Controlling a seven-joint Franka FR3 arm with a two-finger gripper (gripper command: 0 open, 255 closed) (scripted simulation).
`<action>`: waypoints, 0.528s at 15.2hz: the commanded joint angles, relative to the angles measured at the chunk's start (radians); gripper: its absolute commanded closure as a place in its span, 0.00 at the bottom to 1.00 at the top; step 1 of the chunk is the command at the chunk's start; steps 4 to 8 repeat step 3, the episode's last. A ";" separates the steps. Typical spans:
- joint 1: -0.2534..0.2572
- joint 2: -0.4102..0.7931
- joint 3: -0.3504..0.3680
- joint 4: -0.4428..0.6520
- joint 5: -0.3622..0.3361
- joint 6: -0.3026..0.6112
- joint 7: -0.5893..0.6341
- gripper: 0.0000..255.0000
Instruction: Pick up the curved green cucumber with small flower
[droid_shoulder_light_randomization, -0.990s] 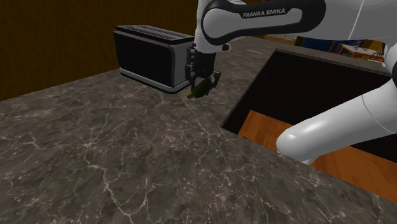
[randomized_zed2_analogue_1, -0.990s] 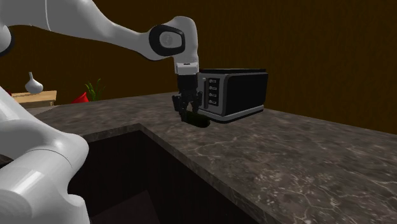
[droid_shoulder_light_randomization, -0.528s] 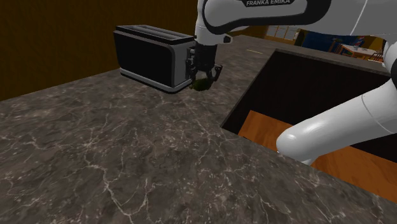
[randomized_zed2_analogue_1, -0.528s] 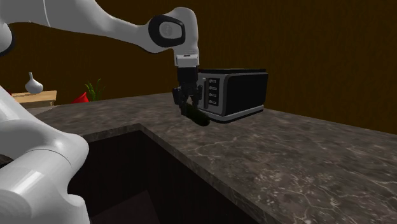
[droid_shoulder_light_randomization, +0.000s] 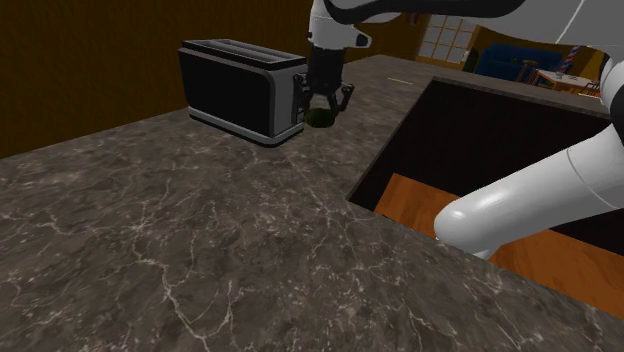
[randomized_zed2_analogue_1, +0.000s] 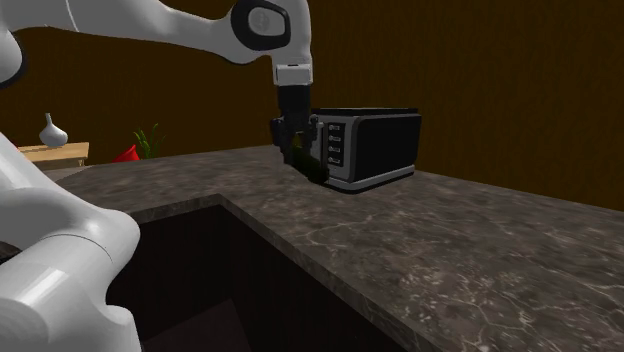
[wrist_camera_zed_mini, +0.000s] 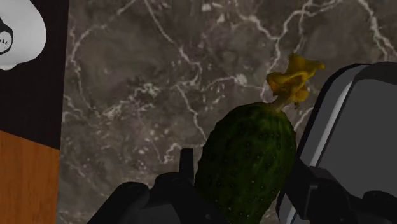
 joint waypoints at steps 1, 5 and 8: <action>-0.002 0.008 -0.001 0.033 -0.004 -0.026 0.002 1.00; -0.003 0.008 -0.001 0.036 -0.004 -0.028 0.002 1.00; -0.003 0.008 -0.001 0.036 -0.004 -0.028 0.002 1.00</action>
